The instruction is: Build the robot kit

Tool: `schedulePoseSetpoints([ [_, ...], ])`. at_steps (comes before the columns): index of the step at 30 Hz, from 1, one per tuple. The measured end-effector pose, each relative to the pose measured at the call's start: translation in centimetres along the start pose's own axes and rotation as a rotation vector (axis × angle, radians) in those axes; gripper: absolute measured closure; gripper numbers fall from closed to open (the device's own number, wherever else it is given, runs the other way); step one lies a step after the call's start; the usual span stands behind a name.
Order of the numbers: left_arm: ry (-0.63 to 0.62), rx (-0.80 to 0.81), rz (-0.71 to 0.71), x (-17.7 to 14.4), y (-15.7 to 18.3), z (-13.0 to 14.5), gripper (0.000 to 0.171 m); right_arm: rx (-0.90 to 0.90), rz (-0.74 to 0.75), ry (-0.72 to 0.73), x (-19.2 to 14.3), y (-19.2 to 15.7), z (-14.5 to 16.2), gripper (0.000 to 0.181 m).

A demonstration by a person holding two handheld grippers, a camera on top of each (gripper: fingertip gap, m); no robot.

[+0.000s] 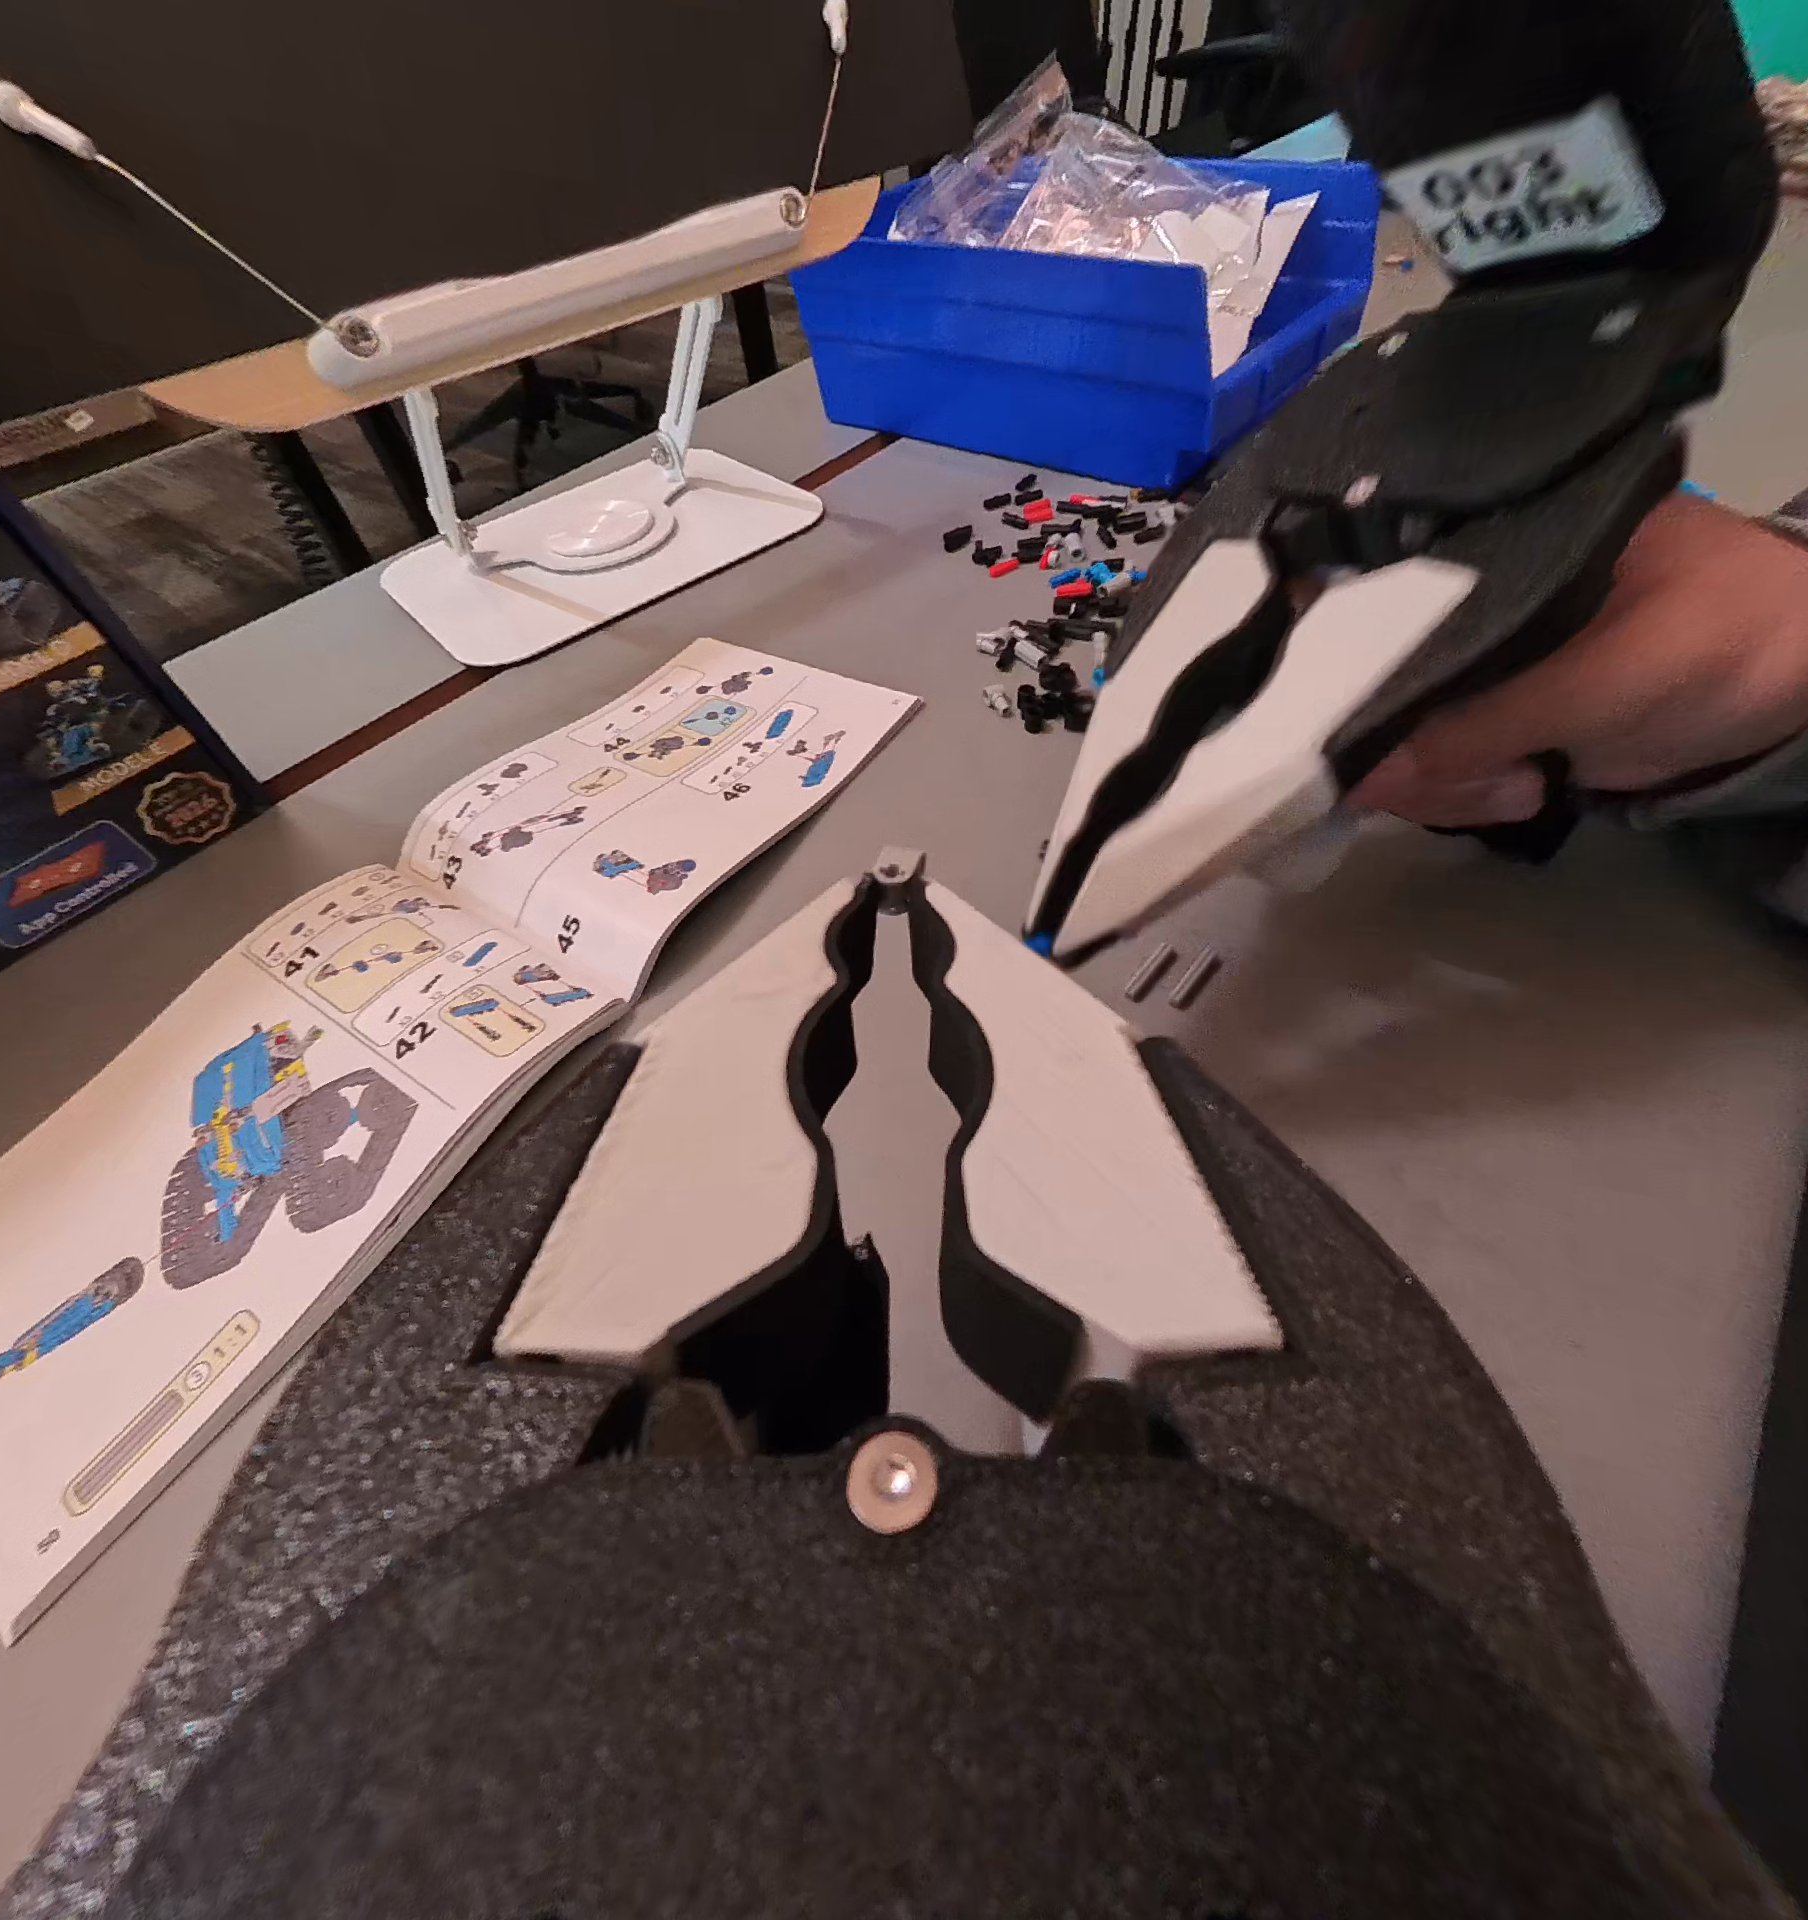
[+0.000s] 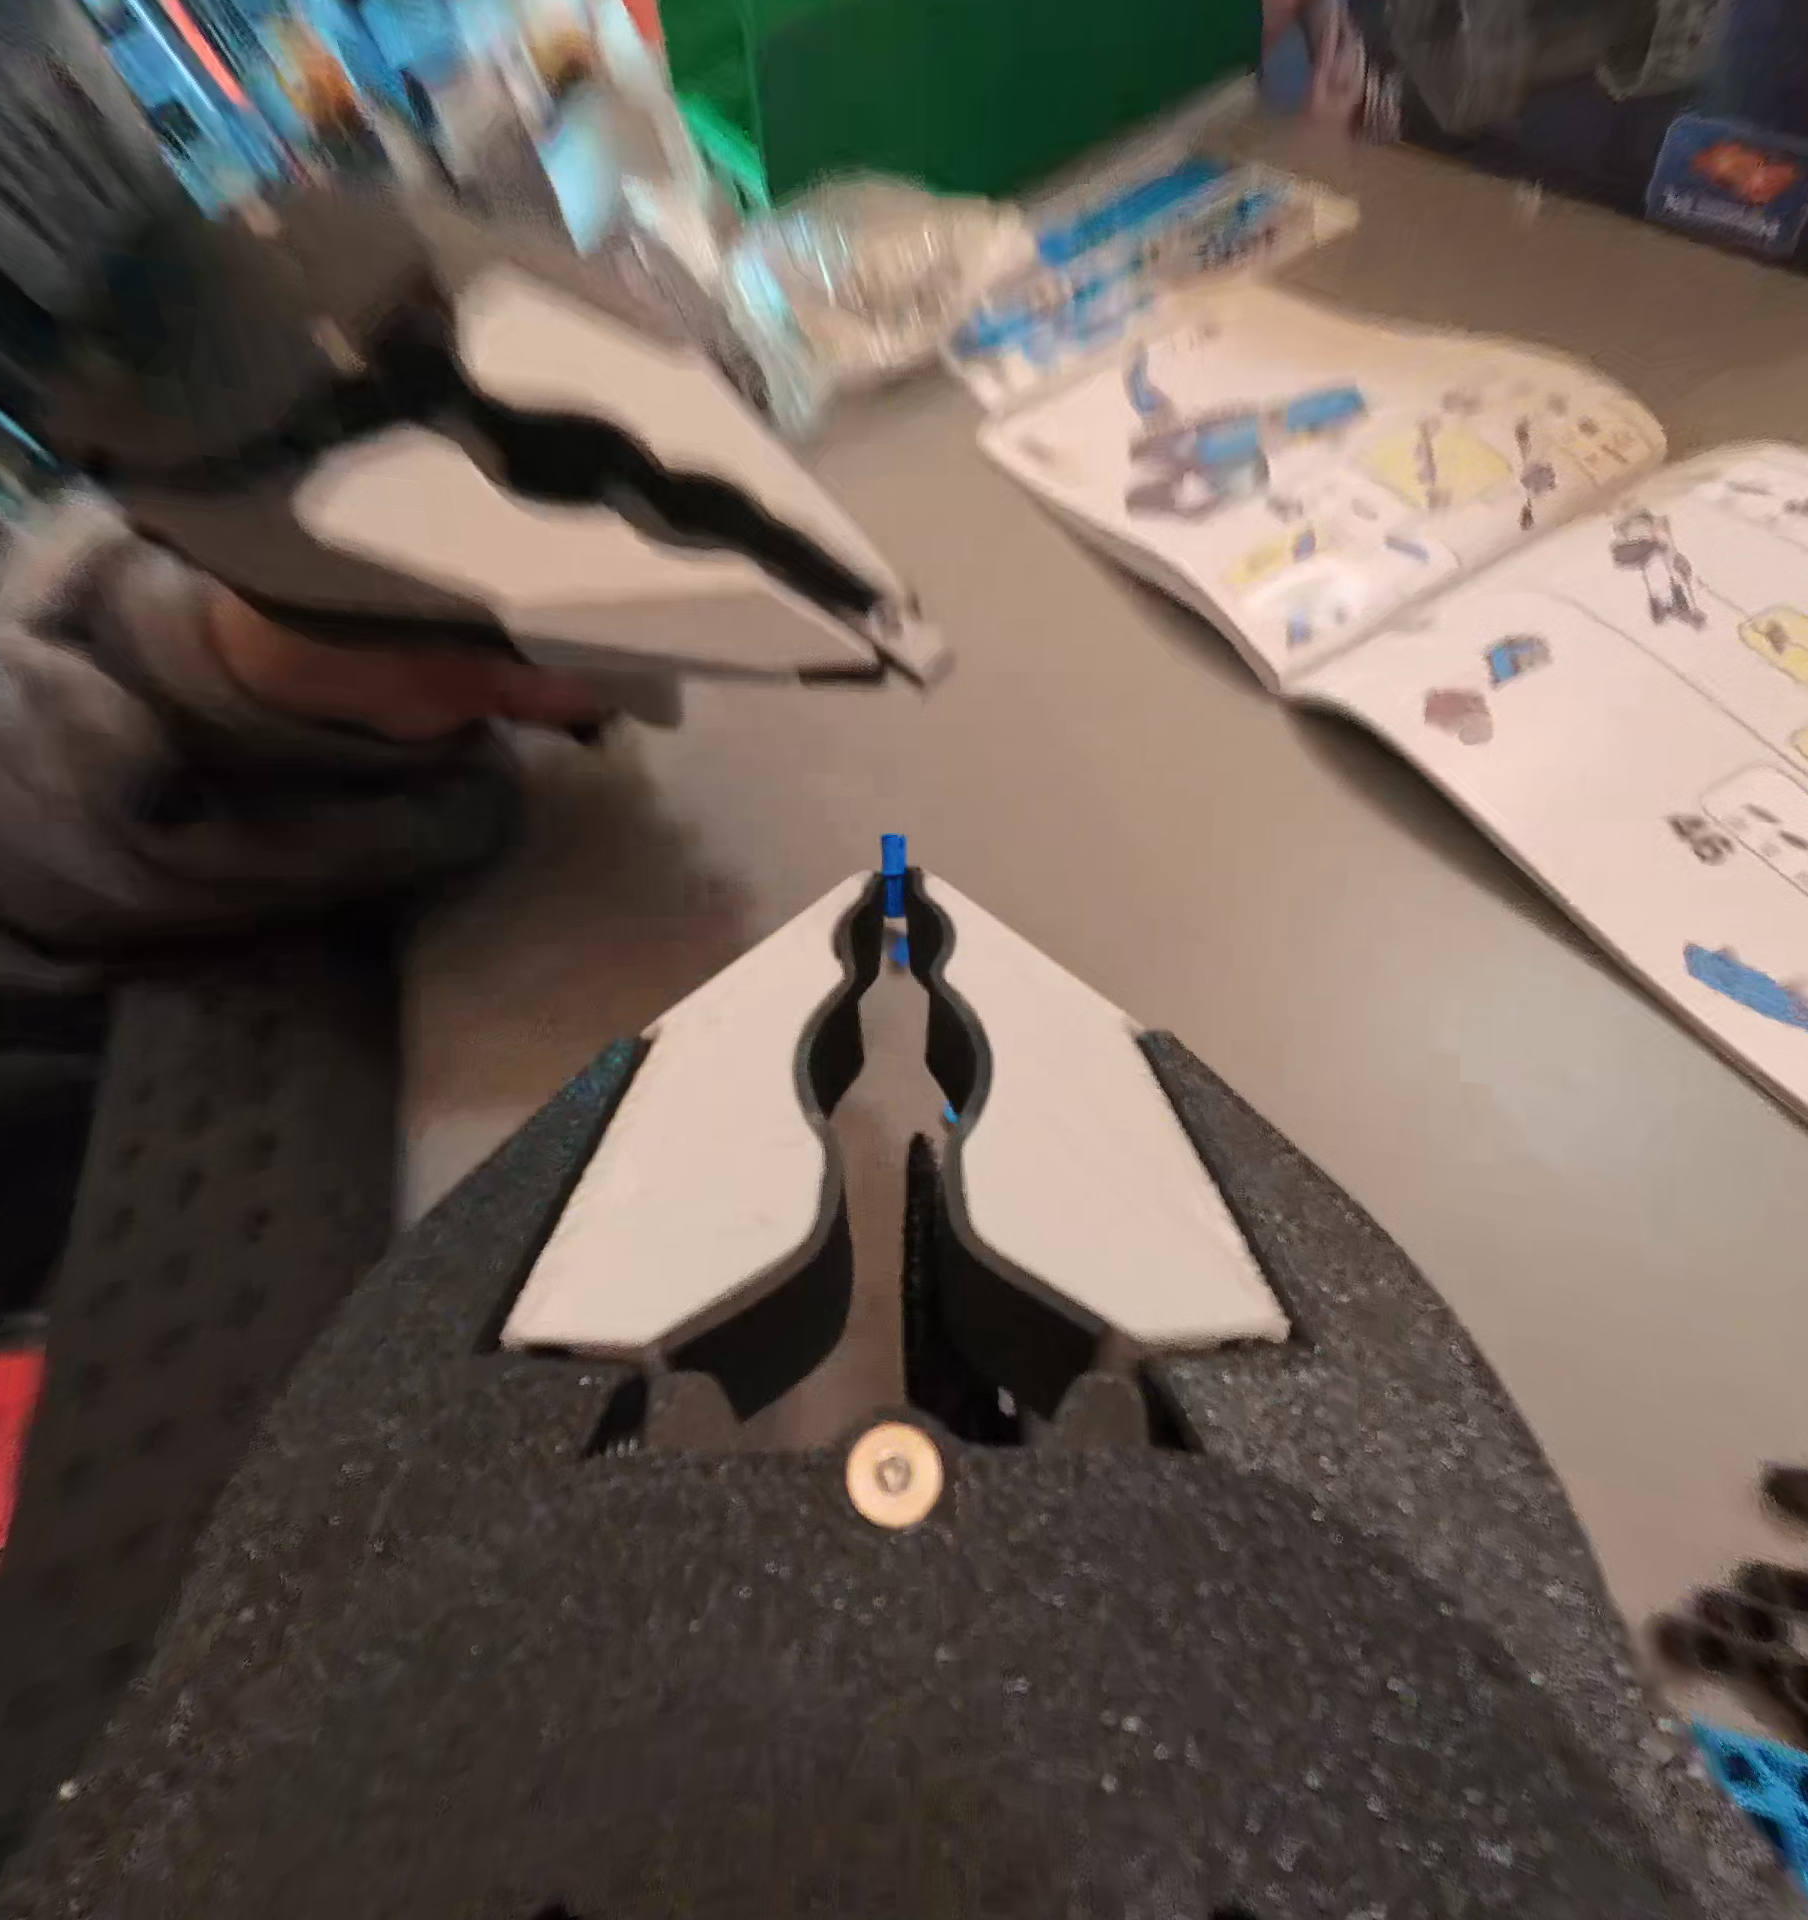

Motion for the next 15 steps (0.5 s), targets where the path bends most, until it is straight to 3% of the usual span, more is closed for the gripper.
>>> schedulePoseSetpoints([
  [2,-0.020,0.010,0.037,0.2,0.4,0.2,0.166,-0.099,0.089,-0.197,0.9,0.0,1.4,0.178],
  [4,-0.105,0.038,0.109,0.9,1.3,1.1,0.166,-0.146,0.066,-0.292,1.9,-0.6,2.3,0.178],
  [10,-0.316,0.216,0.129,2.3,3.1,3.5,0.167,-0.165,0.098,-0.368,2.7,-0.4,3.2,0.177],
  [15,-0.360,0.265,0.147,2.6,3.9,4.2,0.167,-0.157,0.099,-0.362,2.6,-0.3,3.4,0.177],
])
Point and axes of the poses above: each gripper's, where its closed fingertips meet, x out along the fingers, z out of its underside, y = z × x across the jaws, the point moved 9 cm from there along -x, back along the fingers, and after that the axes turned 7 degrees about -z, right-handed, at the moved point
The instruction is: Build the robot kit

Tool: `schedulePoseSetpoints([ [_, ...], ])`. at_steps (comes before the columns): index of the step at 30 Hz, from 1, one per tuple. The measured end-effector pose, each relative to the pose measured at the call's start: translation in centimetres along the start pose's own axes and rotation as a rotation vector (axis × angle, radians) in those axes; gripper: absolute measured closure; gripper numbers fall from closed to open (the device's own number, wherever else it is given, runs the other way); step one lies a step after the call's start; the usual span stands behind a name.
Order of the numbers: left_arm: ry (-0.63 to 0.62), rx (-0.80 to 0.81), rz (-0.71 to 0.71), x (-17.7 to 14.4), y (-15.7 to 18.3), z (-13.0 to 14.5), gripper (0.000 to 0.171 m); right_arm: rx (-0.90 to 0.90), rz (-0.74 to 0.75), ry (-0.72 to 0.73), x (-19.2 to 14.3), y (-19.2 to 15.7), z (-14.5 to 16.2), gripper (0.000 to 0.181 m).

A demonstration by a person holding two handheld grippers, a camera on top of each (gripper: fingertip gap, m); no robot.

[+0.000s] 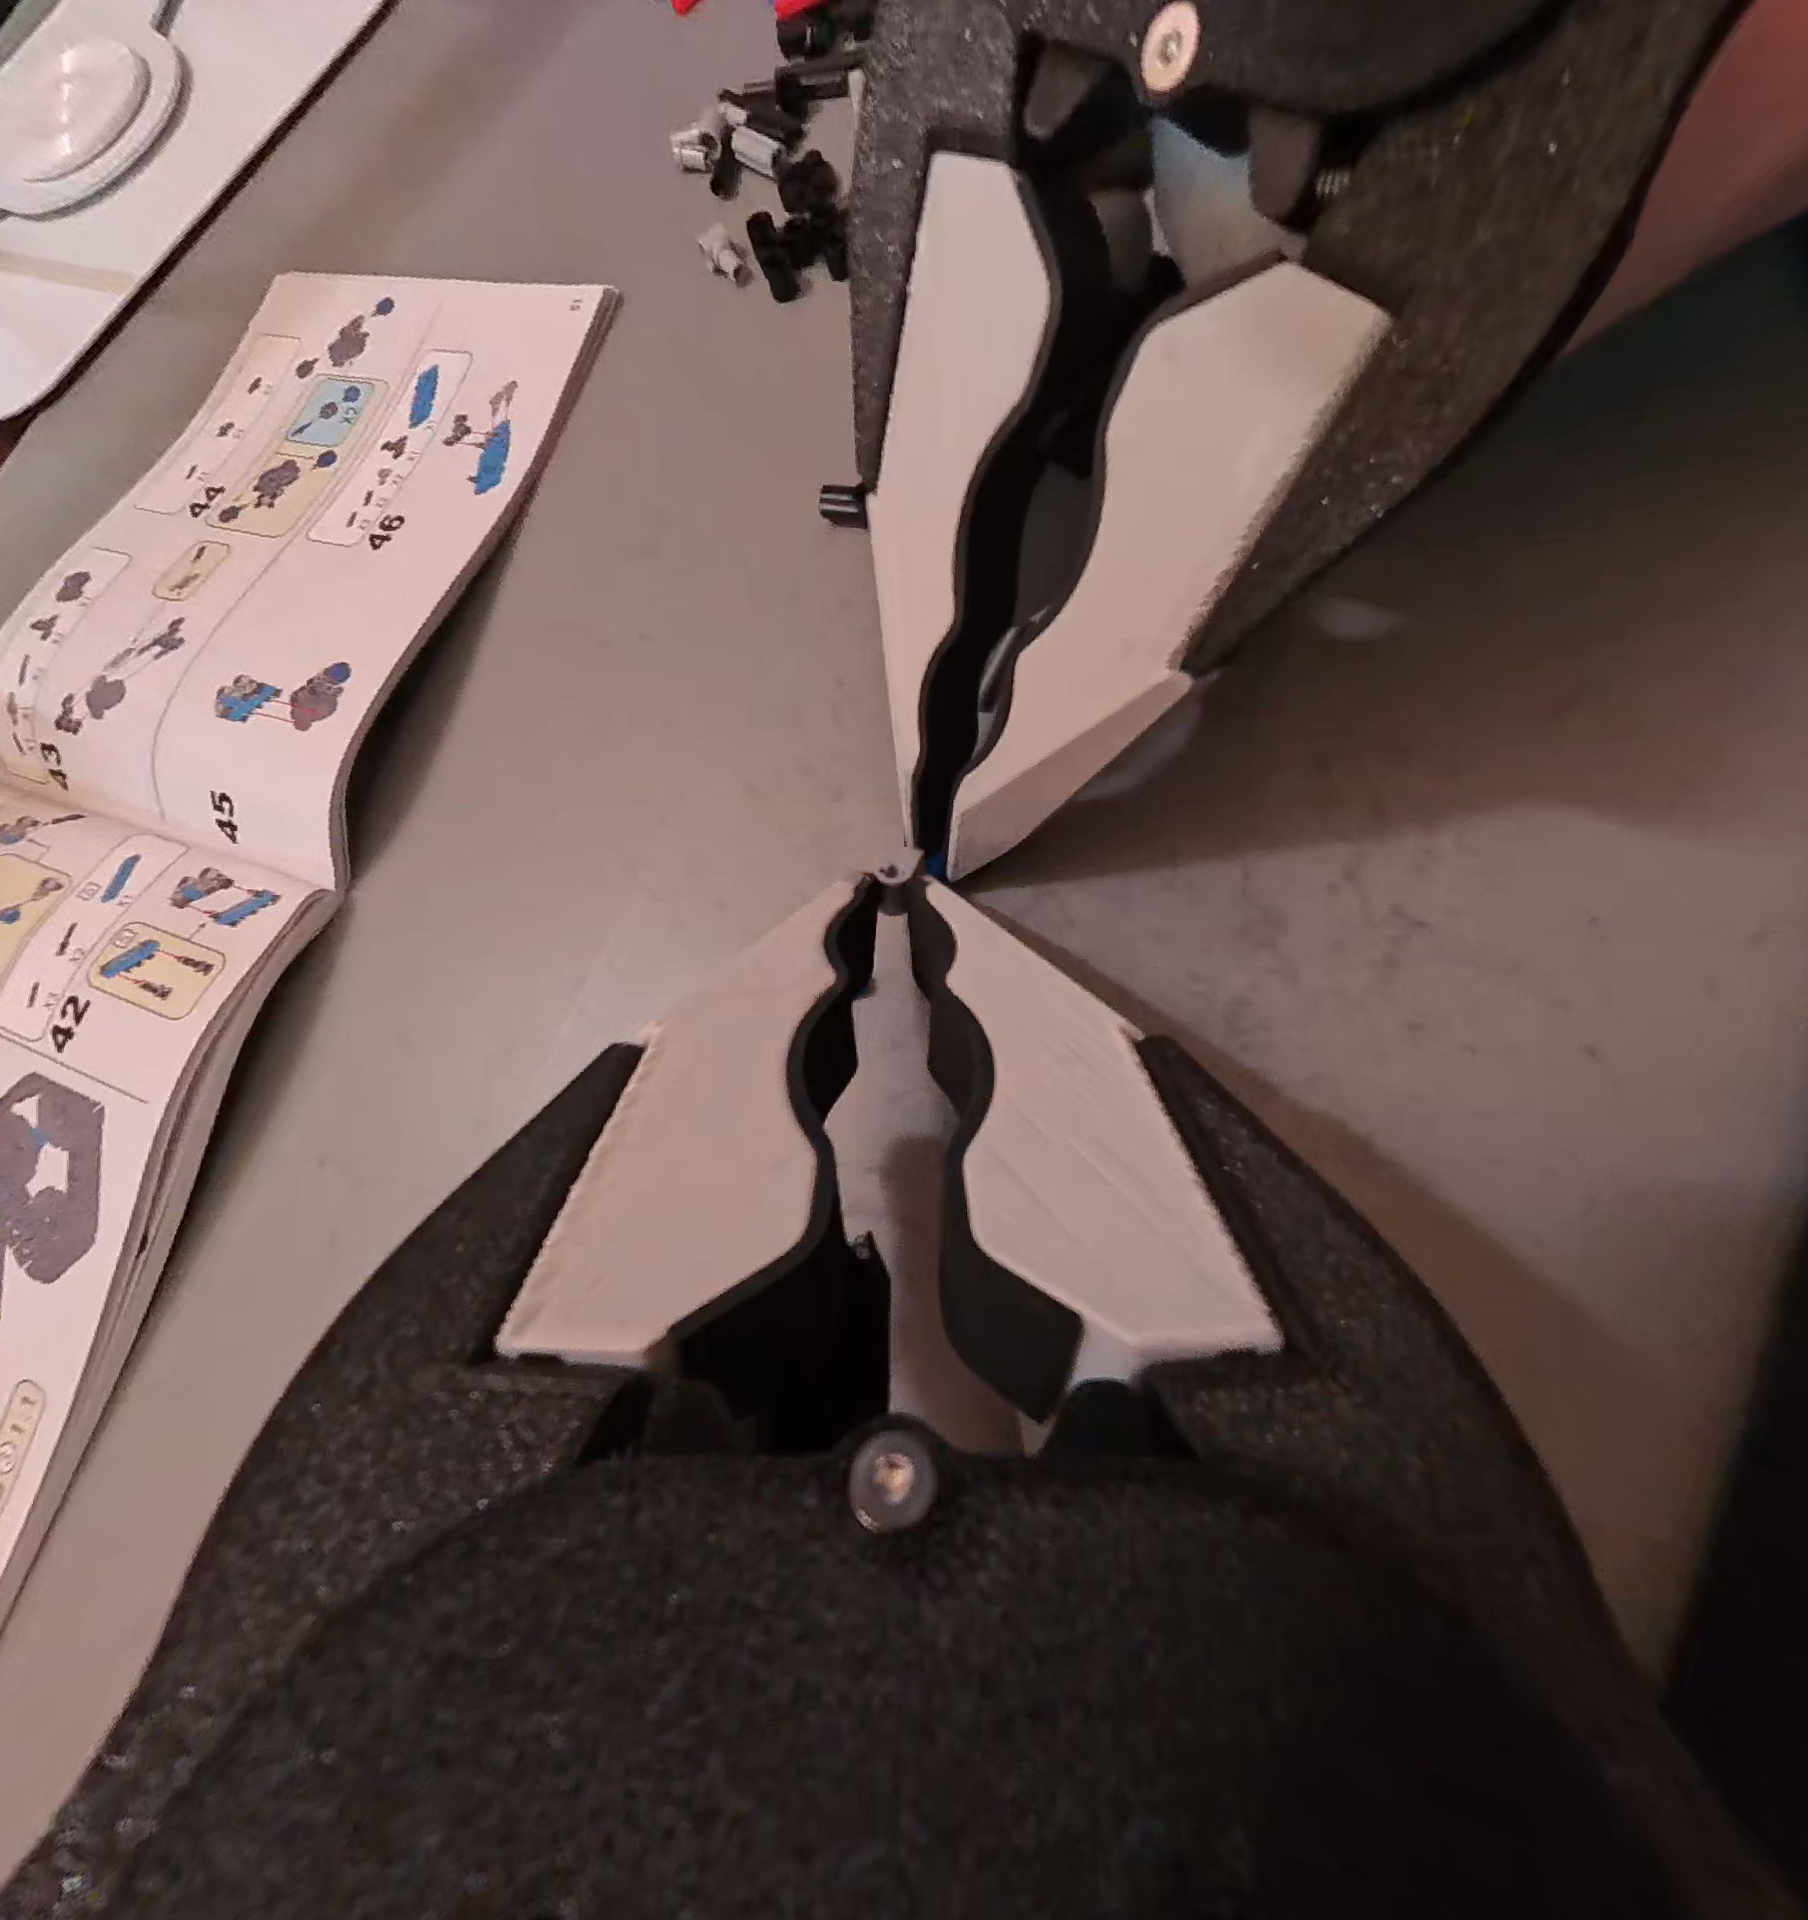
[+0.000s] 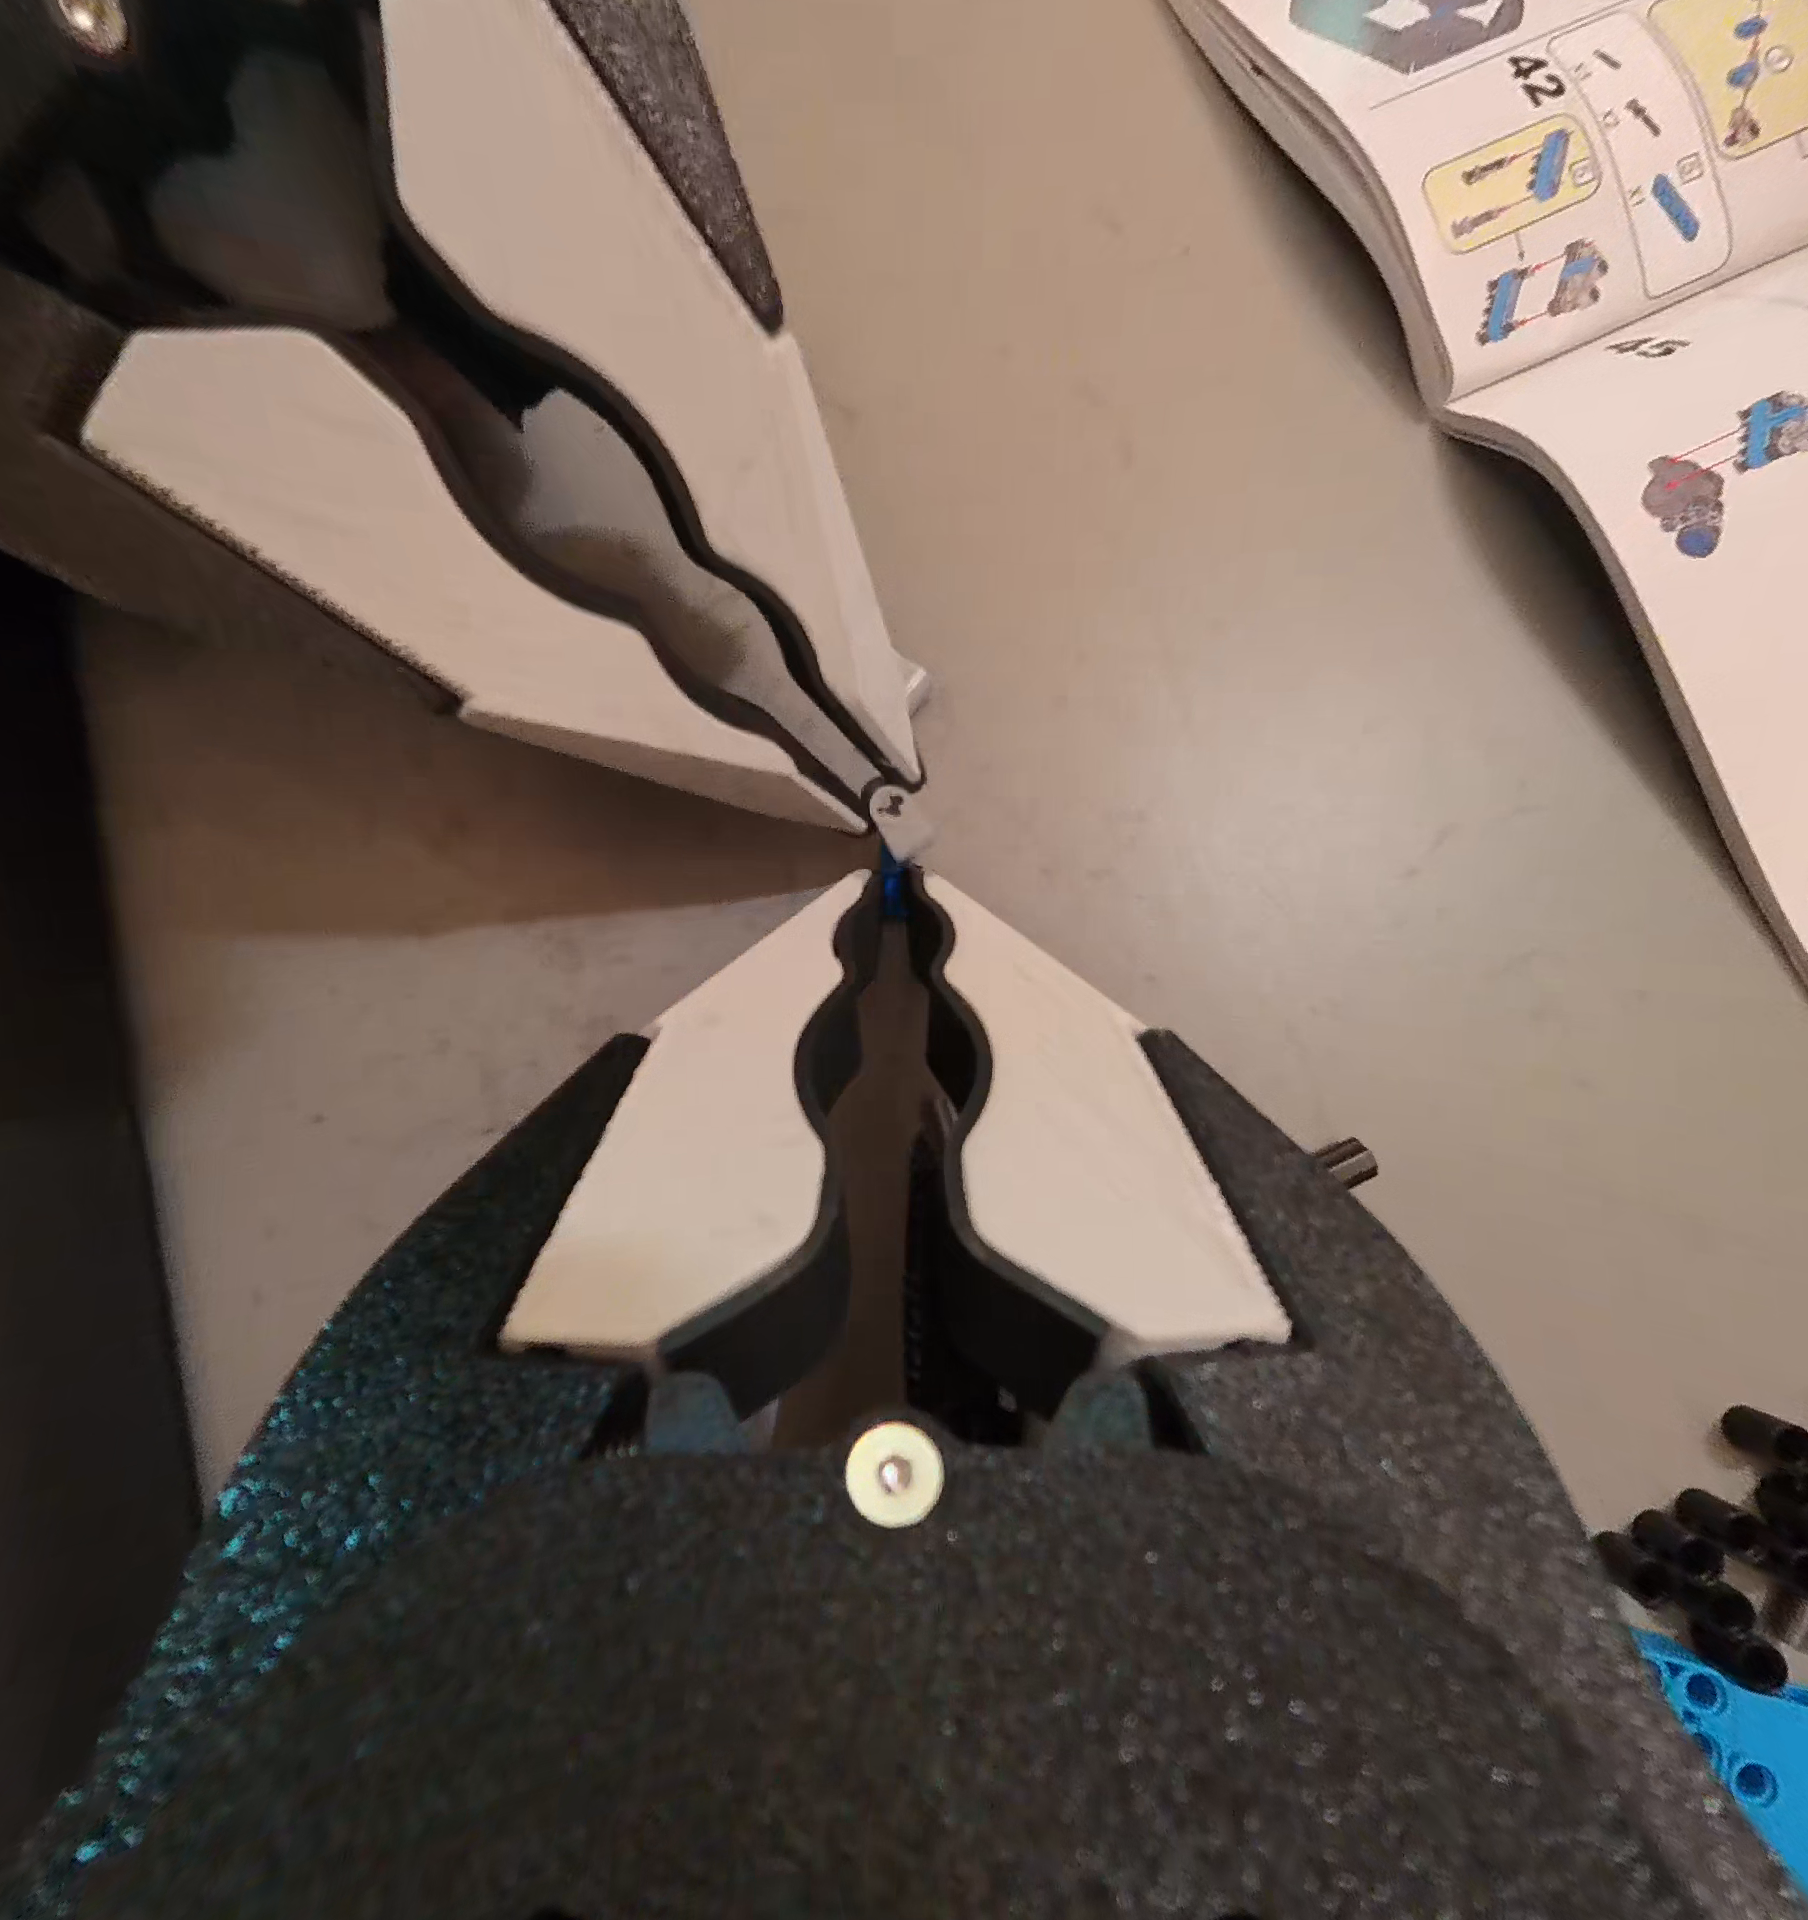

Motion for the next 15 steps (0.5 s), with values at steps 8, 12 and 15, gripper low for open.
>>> schedulePoseSetpoints([
  [8,-0.002,-0.008,0.004,0.04,-0.04,0.10,0.167,-0.024,0.004,0.008,-0.33,-0.16,0.32,0.172],
  [12,-0.003,-0.030,0.020,0.03,-0.13,0.16,0.166,-0.035,0.002,0.020,-0.06,-0.23,0.26,0.174],
  [15,-0.005,-0.042,0.027,0.01,-0.21,0.24,0.166,-0.032,-0.008,0.030,-0.01,-0.19,0.32,0.176],
])
Point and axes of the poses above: each gripper's, where its closed fingertips meet, x out along the fingers, z out of its underside, y = z × x across the jaws, the point moved 9 cm from there along -x, back along the fingers, and after that the axes turned 7 degrees about -z, right-handed, at the moved point
